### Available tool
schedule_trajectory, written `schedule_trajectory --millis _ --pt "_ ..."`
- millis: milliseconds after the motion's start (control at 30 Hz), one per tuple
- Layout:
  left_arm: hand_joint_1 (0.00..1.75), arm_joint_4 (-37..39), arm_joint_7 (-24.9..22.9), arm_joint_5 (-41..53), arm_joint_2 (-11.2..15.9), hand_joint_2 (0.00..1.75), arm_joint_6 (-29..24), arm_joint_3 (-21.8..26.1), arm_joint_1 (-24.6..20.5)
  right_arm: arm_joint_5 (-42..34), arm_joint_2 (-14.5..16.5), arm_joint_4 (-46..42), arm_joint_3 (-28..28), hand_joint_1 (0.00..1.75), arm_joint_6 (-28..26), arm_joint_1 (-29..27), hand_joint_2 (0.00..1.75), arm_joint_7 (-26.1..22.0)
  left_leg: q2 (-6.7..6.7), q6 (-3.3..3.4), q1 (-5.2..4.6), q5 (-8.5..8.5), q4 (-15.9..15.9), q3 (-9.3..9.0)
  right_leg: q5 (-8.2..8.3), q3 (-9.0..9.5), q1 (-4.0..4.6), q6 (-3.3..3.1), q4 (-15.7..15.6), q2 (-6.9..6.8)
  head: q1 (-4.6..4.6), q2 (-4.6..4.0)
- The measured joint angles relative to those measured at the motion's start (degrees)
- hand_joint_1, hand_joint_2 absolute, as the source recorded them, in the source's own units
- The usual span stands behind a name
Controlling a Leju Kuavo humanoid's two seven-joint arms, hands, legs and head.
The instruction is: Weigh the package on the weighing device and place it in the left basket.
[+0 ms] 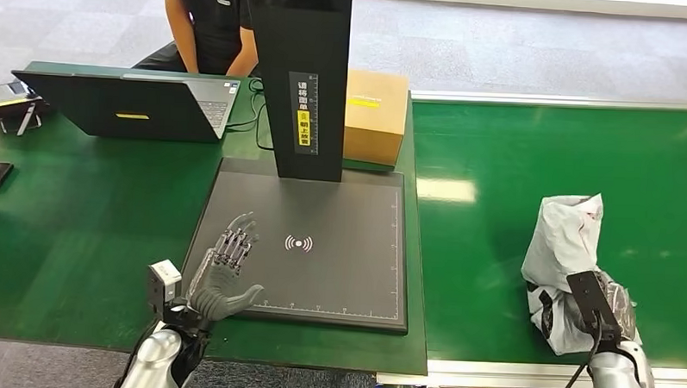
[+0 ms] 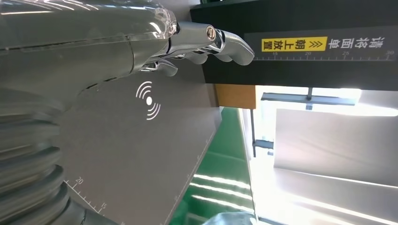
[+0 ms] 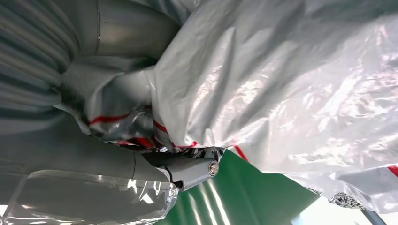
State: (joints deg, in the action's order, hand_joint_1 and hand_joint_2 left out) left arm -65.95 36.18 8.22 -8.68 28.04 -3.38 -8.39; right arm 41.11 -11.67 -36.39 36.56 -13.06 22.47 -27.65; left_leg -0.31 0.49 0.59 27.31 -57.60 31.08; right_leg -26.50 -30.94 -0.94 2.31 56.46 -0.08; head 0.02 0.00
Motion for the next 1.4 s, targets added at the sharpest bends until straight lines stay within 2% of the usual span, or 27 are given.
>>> schedule_trajectory --millis 233,467,700,1133,1400 --pt "0.00 -1.43 -0.50 -0.76 0.00 1.75 0.20 0.06 0.15 -6.11 4.55 -17.21 -2.94 1.75 -7.24 -4.58 1.75 -8.15 -0.04 -0.03 -0.01 -0.05 0.04 0.29 -0.04 -0.37 0.00 -0.04 0.14 -0.06 -0.01 0.00" --pt "0.00 -1.43 -0.35 -1.02 0.00 1.75 0.13 -0.02 0.11 -8.17 7.45 -30.59 -6.60 1.75 -10.38 -8.43 1.75 -9.35 -0.04 -0.04 -0.01 -0.05 0.06 0.39 -0.05 -0.47 -0.01 -0.04 0.15 -0.05 -0.01 0.00" --pt "0.00 -1.43 -0.05 -1.21 0.01 1.75 0.13 -0.22 -0.25 -7.10 9.05 -41.57 -11.75 1.75 -12.02 -10.03 1.75 -9.43 -0.01 -0.04 -0.02 -0.05 0.05 0.41 -0.04 -0.51 -0.03 -0.04 0.15 -0.03 0.01 0.00" --pt "0.00 -1.32 1.06 -1.63 0.31 1.75 -0.28 -0.29 -0.90 -5.90 7.31 -43.82 -24.62 1.75 -13.84 -5.99 1.75 -9.50 0.00 -0.04 -0.01 -0.06 0.05 0.42 -0.04 -0.52 -0.02 -0.04 0.17 -0.01 0.00 0.00" --pt "0.00 0.07 3.09 -1.81 0.49 1.75 -0.20 -1.51 -2.53 2.65 6.37 -39.64 -36.70 1.75 -12.34 -0.12 1.75 -9.49 0.00 -0.09 -0.01 -0.10 0.05 0.43 -0.03 -0.53 -0.02 -0.05 0.22 0.00 -0.01 0.00"
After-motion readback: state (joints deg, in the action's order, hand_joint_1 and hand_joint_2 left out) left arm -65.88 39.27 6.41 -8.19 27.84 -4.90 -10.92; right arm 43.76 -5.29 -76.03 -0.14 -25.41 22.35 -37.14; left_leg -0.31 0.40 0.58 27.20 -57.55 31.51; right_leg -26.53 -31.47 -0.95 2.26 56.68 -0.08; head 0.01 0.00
